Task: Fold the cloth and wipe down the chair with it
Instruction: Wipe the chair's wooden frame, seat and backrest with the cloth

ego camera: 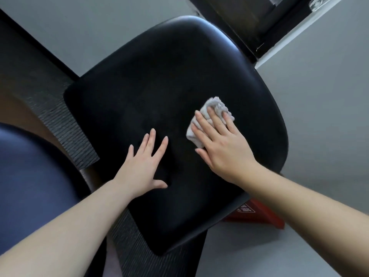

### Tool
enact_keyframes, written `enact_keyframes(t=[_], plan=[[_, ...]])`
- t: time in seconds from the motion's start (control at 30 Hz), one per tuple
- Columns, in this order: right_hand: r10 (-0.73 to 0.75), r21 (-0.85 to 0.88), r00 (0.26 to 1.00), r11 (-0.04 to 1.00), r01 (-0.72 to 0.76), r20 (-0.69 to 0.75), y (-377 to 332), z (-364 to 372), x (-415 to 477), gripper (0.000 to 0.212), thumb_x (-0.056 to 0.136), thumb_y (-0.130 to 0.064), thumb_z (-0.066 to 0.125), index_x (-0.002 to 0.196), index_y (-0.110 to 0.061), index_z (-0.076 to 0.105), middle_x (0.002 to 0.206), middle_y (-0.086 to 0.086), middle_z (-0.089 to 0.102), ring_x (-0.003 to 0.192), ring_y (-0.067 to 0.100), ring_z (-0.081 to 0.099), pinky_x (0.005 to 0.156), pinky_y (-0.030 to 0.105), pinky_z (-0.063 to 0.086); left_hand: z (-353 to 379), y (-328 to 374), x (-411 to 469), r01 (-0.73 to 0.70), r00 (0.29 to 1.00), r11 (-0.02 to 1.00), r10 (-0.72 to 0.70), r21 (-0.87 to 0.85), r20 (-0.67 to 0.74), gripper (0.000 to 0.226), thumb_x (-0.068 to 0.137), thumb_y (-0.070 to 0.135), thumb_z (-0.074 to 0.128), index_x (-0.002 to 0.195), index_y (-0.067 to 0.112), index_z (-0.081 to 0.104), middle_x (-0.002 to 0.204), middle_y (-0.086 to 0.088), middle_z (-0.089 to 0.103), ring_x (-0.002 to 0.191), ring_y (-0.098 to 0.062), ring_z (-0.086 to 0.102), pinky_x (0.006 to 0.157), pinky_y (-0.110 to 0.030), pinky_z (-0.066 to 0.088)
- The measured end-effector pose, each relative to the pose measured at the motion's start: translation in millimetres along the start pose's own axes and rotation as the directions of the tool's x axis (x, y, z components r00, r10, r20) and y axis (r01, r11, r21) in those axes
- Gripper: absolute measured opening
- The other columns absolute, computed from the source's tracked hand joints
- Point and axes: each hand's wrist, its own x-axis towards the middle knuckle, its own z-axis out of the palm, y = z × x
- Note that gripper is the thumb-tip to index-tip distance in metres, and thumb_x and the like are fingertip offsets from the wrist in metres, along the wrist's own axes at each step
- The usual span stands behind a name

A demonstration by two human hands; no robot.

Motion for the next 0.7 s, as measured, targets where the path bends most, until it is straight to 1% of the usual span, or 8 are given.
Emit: enact_keyframes(t=[0.1, 0.2, 0.33, 0.4, 0.47, 0.57, 0.63, 0.7], plan=[[-0.008, 0.03, 1.0, 1.0, 0.008, 0.01, 1, 0, -45, 0.059, 0.1, -0.044, 0.032, 0.149, -0.012, 0.033, 0.158, 0.01, 0.02, 0.147, 0.033, 0.009, 0.118, 0.052, 0.015, -2, -2, -1, -0.014, 1.0, 1.0, 0.014, 0.008, 0.009, 0.127, 0.076, 0.063, 0.069, 0.15, 0.027, -0.028, 0.154, -0.012, -0.039, 0.148, -0.026, -0.023, 0.121, -0.055, 0.012], [0.075, 0.044, 0.997, 0.996, -0.074, -0.012, -10, 3, -16, 0.059, 0.099, -0.044, 0.032, 0.148, -0.012, 0.035, 0.159, 0.011, 0.019, 0.148, 0.033, 0.008, 0.118, 0.052, 0.012, -9, -4, 1, -0.028, 0.999, 1.0, 0.027, 0.015, 0.034, 0.127, 0.076, 0.062, 0.071, 0.15, 0.028, -0.027, 0.155, -0.011, -0.037, 0.149, -0.024, -0.022, 0.121, -0.056, 0.011], [0.193, 0.085, 0.981, 0.978, -0.191, -0.022, -30, 8, 36, 0.063, 0.096, -0.047, 0.039, 0.148, -0.011, 0.034, 0.159, 0.013, 0.016, 0.147, 0.035, 0.007, 0.118, 0.053, 0.009, -10, -6, 1, -0.036, 0.998, 0.999, 0.035, 0.038, 0.044, 0.127, 0.075, 0.063, 0.07, 0.15, 0.029, -0.027, 0.156, -0.01, -0.037, 0.149, -0.024, -0.021, 0.12, -0.057, 0.012], [0.171, 0.069, 0.985, 0.983, -0.17, -0.011, -31, 11, 26, 0.065, 0.097, -0.047, 0.039, 0.15, -0.011, 0.03, 0.16, 0.012, 0.013, 0.148, 0.035, 0.004, 0.119, 0.053, 0.008, -10, -7, 1, -0.04, 0.998, 0.998, 0.038, 0.042, 0.041, 0.126, 0.076, 0.064, 0.069, 0.149, 0.03, -0.029, 0.155, -0.01, -0.037, 0.149, -0.024, -0.022, 0.12, -0.057, 0.013], [0.106, 0.055, 0.994, 0.993, -0.107, 0.014, -30, 8, -8, 0.064, 0.097, -0.047, 0.037, 0.15, -0.011, 0.029, 0.16, 0.012, 0.012, 0.148, 0.034, 0.002, 0.119, 0.052, 0.009, -11, -8, 1, -0.044, 0.998, 0.998, 0.042, 0.046, 0.046, 0.125, 0.077, 0.064, 0.067, 0.148, 0.03, -0.03, 0.155, -0.01, -0.038, 0.149, -0.023, -0.021, 0.12, -0.056, 0.013], [0.071, 0.05, 0.997, 0.996, -0.073, 0.043, -31, 7, -57, 0.063, 0.096, -0.046, 0.037, 0.148, -0.01, 0.034, 0.159, 0.012, 0.017, 0.147, 0.034, 0.007, 0.118, 0.053, 0.014, -12, -10, 0, -0.058, 0.997, 0.997, 0.056, 0.05, 0.049, 0.122, 0.079, 0.062, 0.067, 0.15, 0.029, -0.027, 0.156, -0.01, -0.037, 0.149, -0.023, -0.021, 0.121, -0.055, 0.012], [0.072, 0.063, 0.997, 0.995, -0.074, 0.037, -33, 7, -55, 0.062, 0.096, -0.046, 0.038, 0.147, -0.011, 0.037, 0.158, 0.012, 0.019, 0.147, 0.034, 0.009, 0.117, 0.053, 0.016, -12, -12, -1, -0.071, 0.997, 0.996, 0.068, 0.06, 0.038, 0.12, 0.08, 0.061, 0.067, 0.151, 0.029, -0.024, 0.156, -0.011, -0.036, 0.149, -0.023, -0.019, 0.121, -0.054, 0.012], [0.09, 0.076, 0.995, 0.993, -0.092, 0.033, -38, 8, -25, 0.061, 0.096, -0.046, 0.039, 0.147, -0.012, 0.037, 0.159, 0.011, 0.019, 0.147, 0.033, 0.009, 0.118, 0.053, 0.013, -11, -16, -1, -0.09, 0.996, 0.991, 0.088, 0.095, 0.022, 0.118, 0.081, 0.061, 0.066, 0.152, 0.028, -0.023, 0.156, -0.011, -0.035, 0.15, -0.023, -0.018, 0.121, -0.053, 0.012]])
